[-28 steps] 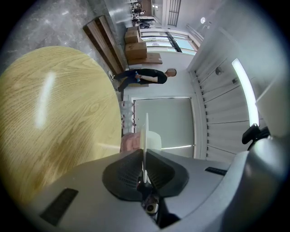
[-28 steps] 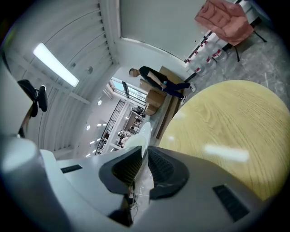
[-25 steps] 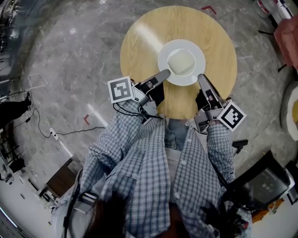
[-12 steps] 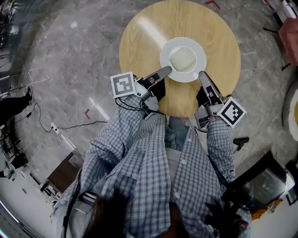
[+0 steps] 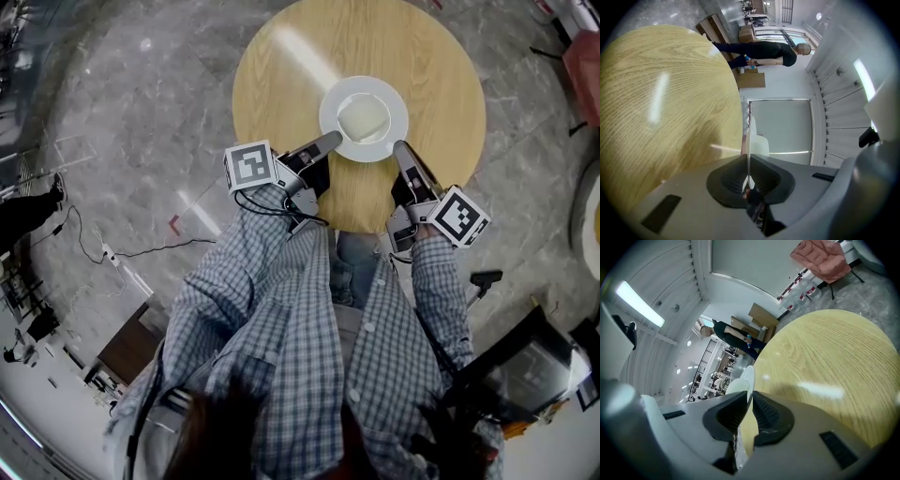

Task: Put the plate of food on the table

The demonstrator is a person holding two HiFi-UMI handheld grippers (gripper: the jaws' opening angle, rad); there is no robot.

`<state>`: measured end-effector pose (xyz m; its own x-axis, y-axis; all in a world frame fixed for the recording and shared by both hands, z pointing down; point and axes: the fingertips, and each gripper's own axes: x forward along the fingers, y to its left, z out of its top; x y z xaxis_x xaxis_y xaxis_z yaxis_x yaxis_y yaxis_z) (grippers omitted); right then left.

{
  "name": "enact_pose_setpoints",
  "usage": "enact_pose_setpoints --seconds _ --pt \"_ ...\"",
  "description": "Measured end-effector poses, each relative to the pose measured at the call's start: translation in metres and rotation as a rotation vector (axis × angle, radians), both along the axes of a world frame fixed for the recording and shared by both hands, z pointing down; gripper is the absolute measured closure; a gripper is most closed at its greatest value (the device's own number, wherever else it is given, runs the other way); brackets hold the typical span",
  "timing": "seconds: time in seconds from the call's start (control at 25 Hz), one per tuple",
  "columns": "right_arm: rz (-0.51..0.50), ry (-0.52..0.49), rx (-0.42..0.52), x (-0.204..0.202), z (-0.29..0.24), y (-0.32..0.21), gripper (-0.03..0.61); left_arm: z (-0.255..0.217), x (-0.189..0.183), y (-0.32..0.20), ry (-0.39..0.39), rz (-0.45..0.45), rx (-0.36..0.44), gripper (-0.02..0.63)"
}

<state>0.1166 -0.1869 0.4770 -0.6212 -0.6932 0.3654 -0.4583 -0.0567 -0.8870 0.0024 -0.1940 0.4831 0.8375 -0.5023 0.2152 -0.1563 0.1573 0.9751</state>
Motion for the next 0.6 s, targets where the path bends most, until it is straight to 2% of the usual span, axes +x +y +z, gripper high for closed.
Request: enact_pose_setpoints --seconds 0.12,0.32,0.6 --pt "0.006 0.003 -0.023 0.001 0.007 0.003 0.535 0.003 0.003 0.001 0.014 -0.006 -0.005 0.594" --pt "0.007 0.021 -0.08 0.002 0.027 0.006 0.534 0.025 -0.001 0.005 -0.056 0.014 -0.03 0.594" --pt "0.004 0.045 -0.121 0.002 0.046 0.007 0.534 0.043 -0.001 0.007 -0.077 0.009 -0.059 0.594"
